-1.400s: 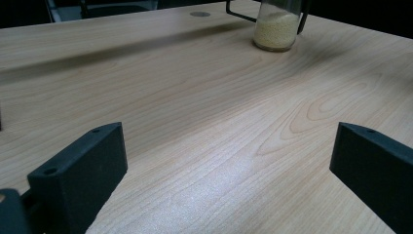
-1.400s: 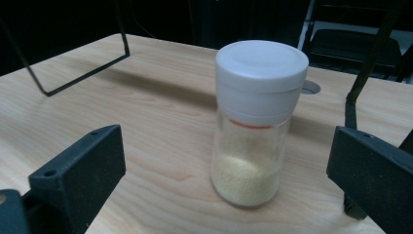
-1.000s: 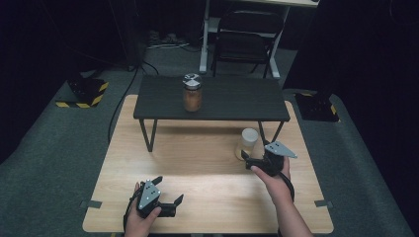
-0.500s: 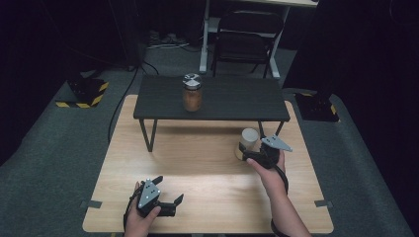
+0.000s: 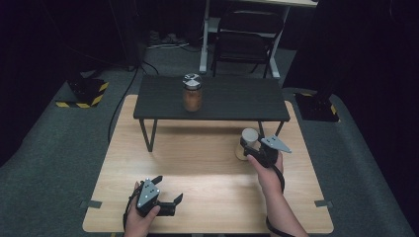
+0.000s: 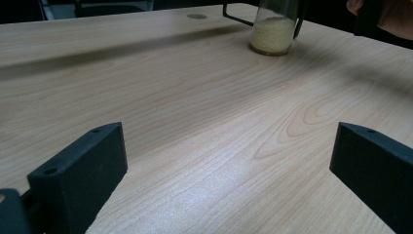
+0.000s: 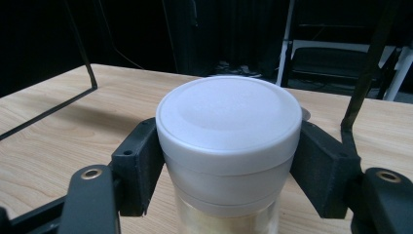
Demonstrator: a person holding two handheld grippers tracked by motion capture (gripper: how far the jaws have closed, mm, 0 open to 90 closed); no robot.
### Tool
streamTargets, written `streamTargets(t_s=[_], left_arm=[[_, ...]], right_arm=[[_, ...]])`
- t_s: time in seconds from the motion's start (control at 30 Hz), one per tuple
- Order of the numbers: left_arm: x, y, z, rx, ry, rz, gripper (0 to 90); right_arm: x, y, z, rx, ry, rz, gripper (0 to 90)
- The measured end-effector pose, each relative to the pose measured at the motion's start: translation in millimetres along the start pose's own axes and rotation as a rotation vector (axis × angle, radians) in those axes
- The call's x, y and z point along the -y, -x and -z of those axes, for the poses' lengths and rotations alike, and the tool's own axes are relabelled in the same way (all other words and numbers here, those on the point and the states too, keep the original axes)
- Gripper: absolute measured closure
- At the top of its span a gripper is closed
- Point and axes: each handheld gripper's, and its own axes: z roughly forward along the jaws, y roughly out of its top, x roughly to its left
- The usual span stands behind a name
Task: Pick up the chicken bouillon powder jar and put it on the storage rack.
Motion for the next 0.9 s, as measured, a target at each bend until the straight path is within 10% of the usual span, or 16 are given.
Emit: streamTargets(t_s=[0.9], left_arm=[[0.0, -0.6, -0.1, 0.004, 0.0, 0.0, 0.5]], right_arm=[[-1.7, -8.2, 20.1, 0.004, -0.003, 0.03, 33.6]])
